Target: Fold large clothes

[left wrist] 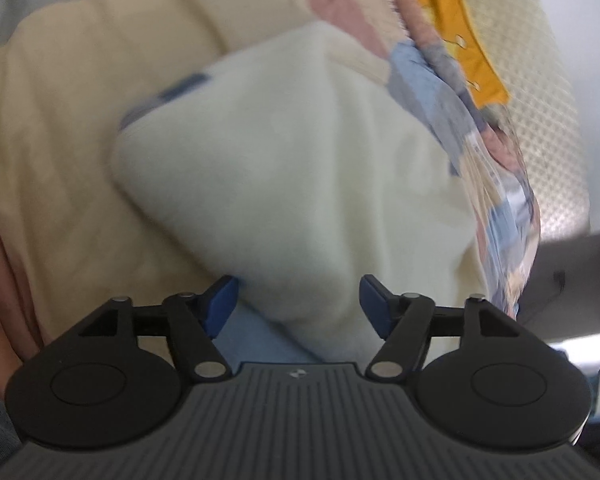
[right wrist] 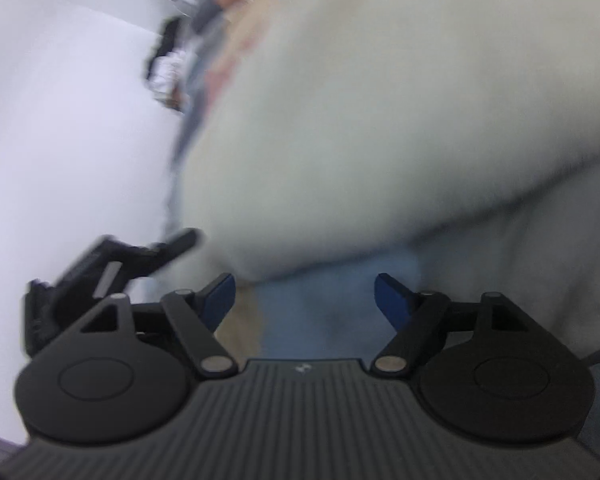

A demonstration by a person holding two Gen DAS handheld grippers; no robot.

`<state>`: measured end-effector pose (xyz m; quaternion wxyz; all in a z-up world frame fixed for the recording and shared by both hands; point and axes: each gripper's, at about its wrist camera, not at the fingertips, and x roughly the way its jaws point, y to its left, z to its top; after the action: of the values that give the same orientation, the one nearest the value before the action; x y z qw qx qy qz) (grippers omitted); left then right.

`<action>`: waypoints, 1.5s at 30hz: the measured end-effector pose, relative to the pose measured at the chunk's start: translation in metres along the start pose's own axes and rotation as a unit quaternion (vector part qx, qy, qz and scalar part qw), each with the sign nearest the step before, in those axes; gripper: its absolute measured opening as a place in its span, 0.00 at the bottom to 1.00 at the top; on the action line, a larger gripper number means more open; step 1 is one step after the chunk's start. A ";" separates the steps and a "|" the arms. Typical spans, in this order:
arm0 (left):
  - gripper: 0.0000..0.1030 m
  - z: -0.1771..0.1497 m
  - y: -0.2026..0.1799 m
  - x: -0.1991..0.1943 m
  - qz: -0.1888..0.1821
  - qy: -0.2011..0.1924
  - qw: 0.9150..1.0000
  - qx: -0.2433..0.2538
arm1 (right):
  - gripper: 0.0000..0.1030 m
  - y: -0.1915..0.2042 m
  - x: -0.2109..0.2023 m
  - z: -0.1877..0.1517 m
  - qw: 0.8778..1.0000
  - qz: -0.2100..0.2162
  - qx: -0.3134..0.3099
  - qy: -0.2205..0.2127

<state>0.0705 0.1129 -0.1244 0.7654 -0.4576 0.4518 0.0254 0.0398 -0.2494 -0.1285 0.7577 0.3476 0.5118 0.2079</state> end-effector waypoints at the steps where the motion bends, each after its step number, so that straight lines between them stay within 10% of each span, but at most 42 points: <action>1: 0.76 0.001 0.005 0.001 -0.001 -0.001 1.000 -0.015 | 0.75 -0.008 0.002 0.005 0.999 -0.017 0.025 -0.010; 8: 0.77 0.015 0.029 0.006 -0.002 -0.032 0.995 -0.097 | 0.75 -0.035 -0.017 0.031 0.987 -0.025 0.119 -0.109; 14: 0.76 0.022 0.034 0.014 -0.012 -0.050 0.993 -0.108 | 0.75 -0.058 -0.050 0.036 0.949 -0.081 0.188 -0.239; 22: 0.66 0.021 0.008 0.020 0.027 -0.074 0.997 -0.012 | 0.75 -0.047 -0.035 0.051 0.954 -0.142 0.103 -0.244; 31: 0.29 0.015 -0.019 -0.009 0.022 -0.133 0.989 0.059 | 0.39 -0.032 -0.042 0.050 0.952 -0.130 0.062 -0.268; 45: 0.27 -0.016 -0.058 -0.123 -0.072 -0.166 0.980 0.088 | 0.35 0.021 -0.134 0.045 0.962 -0.063 0.014 -0.266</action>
<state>0.0132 0.1140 -0.0003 0.8667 -0.4093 0.2851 0.0064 0.0301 -0.3395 -0.0182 0.8732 0.3681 0.3150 0.0529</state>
